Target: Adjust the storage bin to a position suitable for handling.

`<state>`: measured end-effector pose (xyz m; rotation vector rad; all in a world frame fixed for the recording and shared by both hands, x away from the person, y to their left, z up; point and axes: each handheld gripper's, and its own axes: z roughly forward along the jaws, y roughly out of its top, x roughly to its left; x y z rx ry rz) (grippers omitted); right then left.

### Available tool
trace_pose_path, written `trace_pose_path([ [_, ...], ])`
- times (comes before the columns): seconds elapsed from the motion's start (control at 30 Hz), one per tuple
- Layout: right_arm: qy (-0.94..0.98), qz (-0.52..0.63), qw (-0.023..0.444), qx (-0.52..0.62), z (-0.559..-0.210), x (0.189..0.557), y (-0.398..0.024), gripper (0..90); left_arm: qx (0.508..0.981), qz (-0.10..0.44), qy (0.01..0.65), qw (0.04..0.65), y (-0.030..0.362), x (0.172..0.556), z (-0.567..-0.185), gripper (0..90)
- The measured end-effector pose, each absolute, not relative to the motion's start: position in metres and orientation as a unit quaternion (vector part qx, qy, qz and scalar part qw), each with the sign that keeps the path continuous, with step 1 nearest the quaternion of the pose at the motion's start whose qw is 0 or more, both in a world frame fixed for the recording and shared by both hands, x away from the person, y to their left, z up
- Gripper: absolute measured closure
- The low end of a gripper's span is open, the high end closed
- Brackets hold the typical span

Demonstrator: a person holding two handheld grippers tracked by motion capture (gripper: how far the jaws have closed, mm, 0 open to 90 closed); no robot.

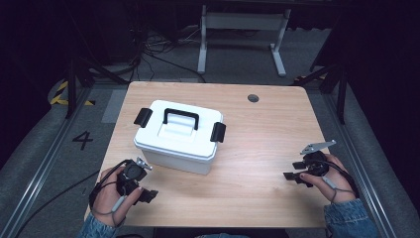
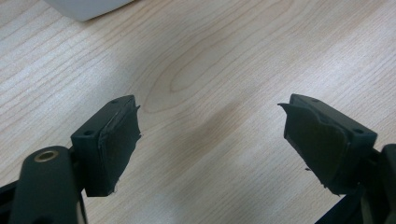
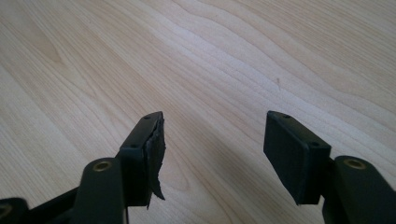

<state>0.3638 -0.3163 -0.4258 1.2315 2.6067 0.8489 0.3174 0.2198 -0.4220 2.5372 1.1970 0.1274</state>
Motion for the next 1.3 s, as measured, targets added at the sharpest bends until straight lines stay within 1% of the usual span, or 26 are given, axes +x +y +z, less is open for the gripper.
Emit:
trace_pose_path([
  [0.3, 0.866, 0.289, 0.068, 0.402, -0.422, 0.363, -0.313, 39.4, 0.892, 0.045, 0.418, 0.168, 0.218, 0.317, -0.421, 19.3],
  [0.5, 0.868, 0.304, 0.068, 0.387, -0.412, 0.365, -0.306, 39.5, 0.891, 0.045, 0.417, 0.172, 0.219, 0.318, -0.421, 19.5],
  [0.67, 0.874, 0.308, 0.068, 0.369, -0.4, 0.368, -0.295, 39.4, 0.892, 0.045, 0.416, 0.171, 0.218, 0.318, -0.421, 19.6],
  [0.73, 0.879, 0.311, 0.07, 0.354, -0.388, 0.372, -0.287, 39.4, 0.892, 0.044, 0.416, 0.172, 0.218, 0.317, -0.421, 19.6],
  [1.03, 0.879, 0.332, 0.076, 0.332, -0.367, 0.377, -0.267, 39.6, 0.892, 0.045, 0.415, 0.172, 0.218, 0.318, -0.421, 19.7],
  [1.3, 0.883, 0.352, 0.079, 0.3, -0.339, 0.387, -0.237, 39.7, 0.892, 0.045, 0.414, 0.173, 0.218, 0.318, -0.421, 19.7],
])
